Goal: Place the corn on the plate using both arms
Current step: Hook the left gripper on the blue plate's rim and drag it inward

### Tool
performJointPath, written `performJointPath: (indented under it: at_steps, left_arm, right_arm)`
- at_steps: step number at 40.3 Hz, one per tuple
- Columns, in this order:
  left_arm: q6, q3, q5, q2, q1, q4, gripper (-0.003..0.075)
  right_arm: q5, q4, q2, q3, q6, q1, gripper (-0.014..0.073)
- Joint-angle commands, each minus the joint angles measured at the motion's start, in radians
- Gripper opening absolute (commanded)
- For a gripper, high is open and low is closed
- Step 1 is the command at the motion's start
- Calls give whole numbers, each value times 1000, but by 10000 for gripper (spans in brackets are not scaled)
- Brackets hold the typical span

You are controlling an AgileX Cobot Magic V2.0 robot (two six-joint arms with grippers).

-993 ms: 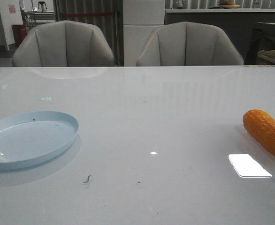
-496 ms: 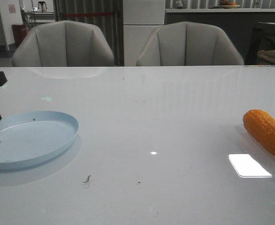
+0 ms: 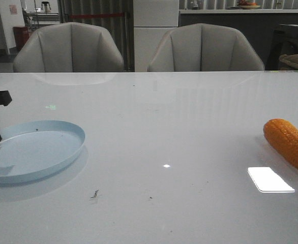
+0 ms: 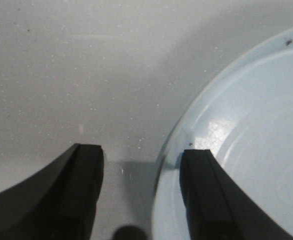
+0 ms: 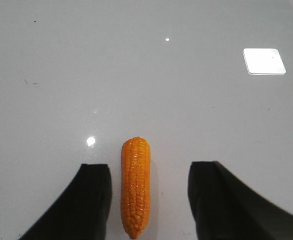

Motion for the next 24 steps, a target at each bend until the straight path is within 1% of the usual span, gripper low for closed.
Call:
performJointPath:
  at_steps: [1,4,7,10,11,13,14,16,19,24]
  left_arm:
    - [0,-27,-14,-37,-6,-25,393]
    - [0,-27,-14,-34,-10,-25,386]
    - [0,-27,-13,-33,-19,-25,330]
    - [0,-27,-15,-33,-24,-25,223]
    - [0,-27,-16,-33,-26,-25,170]
    - [0,-27,-16,-33,-26,-25,89]
    - [0,-27,-16,-33,-28,-25,82]
    - [0,-30,-16,-33,-28,-25,107]
    - [0,-50,-1,-35,-28,-25,94]
    - [0,-133,85,-37,-28,-25,90]
  right_arm:
    - [-71,-2,-7,-30,4,-4,456]
    - [-71,-2,-7,-30,4,-4,456]
    - [-71,-2,-7,-30,4,-4,456]
    - [-71,-2,-7,-30,4,-4,456]
    - [-71,-2,-7,-30,4,-4,456]
    - [-71,-2,-7,-30,4,-4,456]
    - [-71,-2,-7,-30,4,-4,456]
    - [-71,-2,-7,-30,4,-4,456]
    - [-71,-2,-7,-30,4,-4,456]
    - [-71,-2,-7,-30,4,-4,456]
